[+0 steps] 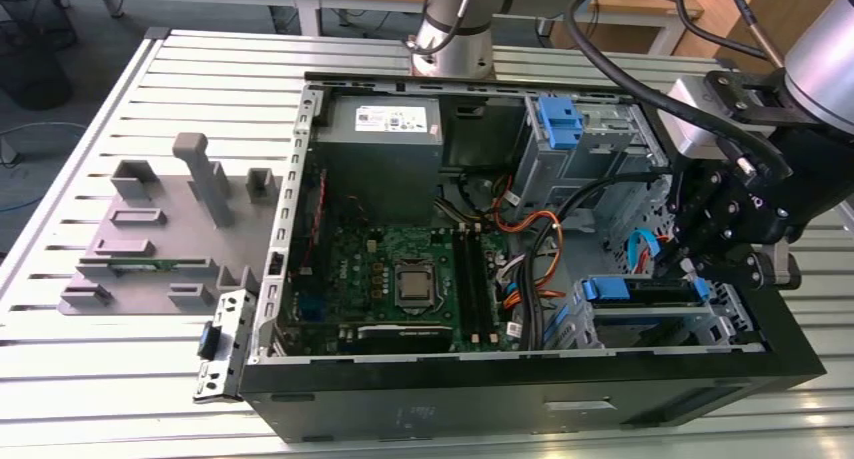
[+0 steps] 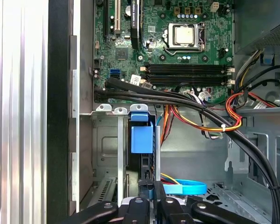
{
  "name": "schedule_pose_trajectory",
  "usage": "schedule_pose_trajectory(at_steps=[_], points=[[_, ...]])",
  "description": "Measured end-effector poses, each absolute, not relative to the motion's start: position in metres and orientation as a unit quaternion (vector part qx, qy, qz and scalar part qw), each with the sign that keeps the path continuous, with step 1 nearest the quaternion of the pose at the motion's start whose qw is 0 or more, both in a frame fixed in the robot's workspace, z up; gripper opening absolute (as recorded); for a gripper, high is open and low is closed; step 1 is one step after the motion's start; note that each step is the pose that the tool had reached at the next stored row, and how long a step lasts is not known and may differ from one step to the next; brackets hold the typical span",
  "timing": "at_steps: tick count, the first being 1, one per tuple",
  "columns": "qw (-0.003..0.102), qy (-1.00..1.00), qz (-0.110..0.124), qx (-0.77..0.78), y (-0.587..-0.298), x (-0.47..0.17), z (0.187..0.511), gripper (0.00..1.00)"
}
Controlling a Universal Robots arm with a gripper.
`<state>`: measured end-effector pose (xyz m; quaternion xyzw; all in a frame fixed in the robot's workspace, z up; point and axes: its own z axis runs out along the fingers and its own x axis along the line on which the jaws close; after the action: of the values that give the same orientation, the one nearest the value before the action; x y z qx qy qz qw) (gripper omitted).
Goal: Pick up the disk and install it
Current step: 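Insert the first disk wire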
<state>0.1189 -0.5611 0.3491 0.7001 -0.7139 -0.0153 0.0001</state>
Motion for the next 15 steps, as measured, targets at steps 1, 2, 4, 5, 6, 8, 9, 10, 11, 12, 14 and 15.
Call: schedule_pose_trajectory(at_steps=[1, 2, 4, 5, 6, 8, 9, 10, 11, 12, 14, 15], points=[[0.000, -0.714, -0.015, 0.700, -0.5611, 0.1189, 0.3491, 0.16], [0.000, -0.714, -0.015, 0.700, -0.5611, 0.1189, 0.3491, 0.16], [-0.001, -0.714, -0.016, 0.700, -0.5612, 0.1189, 0.3484, 0.16], [-0.001, -0.714, -0.016, 0.700, -0.5612, 0.1189, 0.3481, 0.16], [-0.001, -0.714, -0.016, 0.700, -0.5613, 0.1189, 0.3476, 0.16], [-0.001, -0.714, -0.017, 0.700, -0.5614, 0.1189, 0.3464, 0.16], [-0.001, -0.714, -0.017, 0.700, -0.5615, 0.1189, 0.3456, 0.16], [-0.002, -0.714, -0.017, 0.700, -0.5615, 0.1189, 0.3446, 0.16], [-0.002, -0.714, -0.017, 0.700, -0.5616, 0.1189, 0.3437, 0.16], [-0.002, -0.714, -0.017, 0.700, -0.5616, 0.1189, 0.3434, 0.16], [-0.001, -0.714, -0.017, 0.700, -0.5616, 0.1189, 0.3429, 0.16], [-0.002, -0.714, -0.017, 0.700, -0.5616, 0.1189, 0.3421, 0.16]])
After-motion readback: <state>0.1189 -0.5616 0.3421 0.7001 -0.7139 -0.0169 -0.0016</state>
